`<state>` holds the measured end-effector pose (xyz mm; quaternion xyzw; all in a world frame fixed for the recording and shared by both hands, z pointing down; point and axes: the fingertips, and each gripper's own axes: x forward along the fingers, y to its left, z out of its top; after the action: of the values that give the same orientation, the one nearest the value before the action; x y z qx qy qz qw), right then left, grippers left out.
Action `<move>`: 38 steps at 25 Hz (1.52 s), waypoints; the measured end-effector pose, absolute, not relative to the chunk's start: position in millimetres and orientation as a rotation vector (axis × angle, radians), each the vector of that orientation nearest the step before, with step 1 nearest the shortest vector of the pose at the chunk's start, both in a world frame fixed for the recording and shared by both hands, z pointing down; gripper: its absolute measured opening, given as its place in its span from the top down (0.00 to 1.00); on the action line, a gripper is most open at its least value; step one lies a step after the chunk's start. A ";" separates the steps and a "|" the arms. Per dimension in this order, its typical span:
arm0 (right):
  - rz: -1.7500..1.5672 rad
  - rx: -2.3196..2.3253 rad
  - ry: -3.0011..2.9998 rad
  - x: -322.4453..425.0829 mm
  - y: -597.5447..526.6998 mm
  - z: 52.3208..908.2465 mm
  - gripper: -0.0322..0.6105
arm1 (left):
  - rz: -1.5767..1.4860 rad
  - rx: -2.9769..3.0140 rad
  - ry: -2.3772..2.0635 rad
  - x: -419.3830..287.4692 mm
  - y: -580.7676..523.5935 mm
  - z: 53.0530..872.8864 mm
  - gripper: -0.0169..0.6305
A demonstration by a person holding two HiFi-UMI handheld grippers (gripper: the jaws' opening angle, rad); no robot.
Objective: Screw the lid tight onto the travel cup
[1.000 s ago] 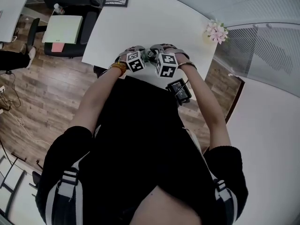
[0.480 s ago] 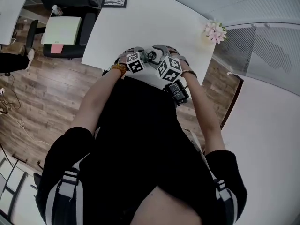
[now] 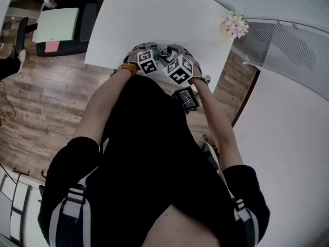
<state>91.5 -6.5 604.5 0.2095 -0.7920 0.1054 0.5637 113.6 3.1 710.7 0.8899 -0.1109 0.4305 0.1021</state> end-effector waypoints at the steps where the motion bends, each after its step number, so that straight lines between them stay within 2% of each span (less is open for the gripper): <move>1: 0.239 0.455 -1.846 91.1 -6.6 605.1 0.58 | 1.277 2.628 -0.313 113.7 2.8 711.1 0.48; 10: 0.041 0.016 -1.704 75.6 -6.3 610.3 0.59 | 1.312 2.641 -0.147 111.6 1.2 715.7 0.49; 17: -0.256 -0.200 -1.583 94.6 6.0 616.0 0.58 | 1.389 2.684 -0.038 112.2 4.7 722.9 0.51; 20: -0.150 -0.039 -1.686 95.4 6.1 615.0 0.57 | 1.352 2.704 0.027 109.3 8.5 721.6 0.51; 21: -0.084 0.073 -1.735 97.4 0.0 613.2 0.53 | 1.316 2.723 0.047 110.0 6.0 718.6 0.50; 23: 0.070 0.342 -1.834 100.3 -14.1 606.9 0.43 | 1.210 2.763 0.037 111.5 -2.4 706.6 0.40; 28: 0.445 0.802 -1.914 92.3 -20.0 600.6 0.45 | 1.039 2.869 0.058 125.6 2.1 686.4 0.39; 30: 0.474 0.857 -1.890 88.8 -20.0 603.8 0.52 | 1.029 2.897 0.074 133.5 4.9 688.0 0.40; 36: 0.499 0.936 -1.809 95.0 -17.2 607.0 0.51 | 0.995 2.909 0.064 133.9 5.2 688.8 0.40; 38: 0.539 0.954 -1.809 96.5 -15.6 607.2 0.54 | 0.996 2.909 0.063 134.5 5.5 688.9 0.40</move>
<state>96.5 -15.6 607.2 0.3928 -0.7450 0.2220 0.4913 134.5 5.5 688.9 0.9453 0.0206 0.3238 0.0330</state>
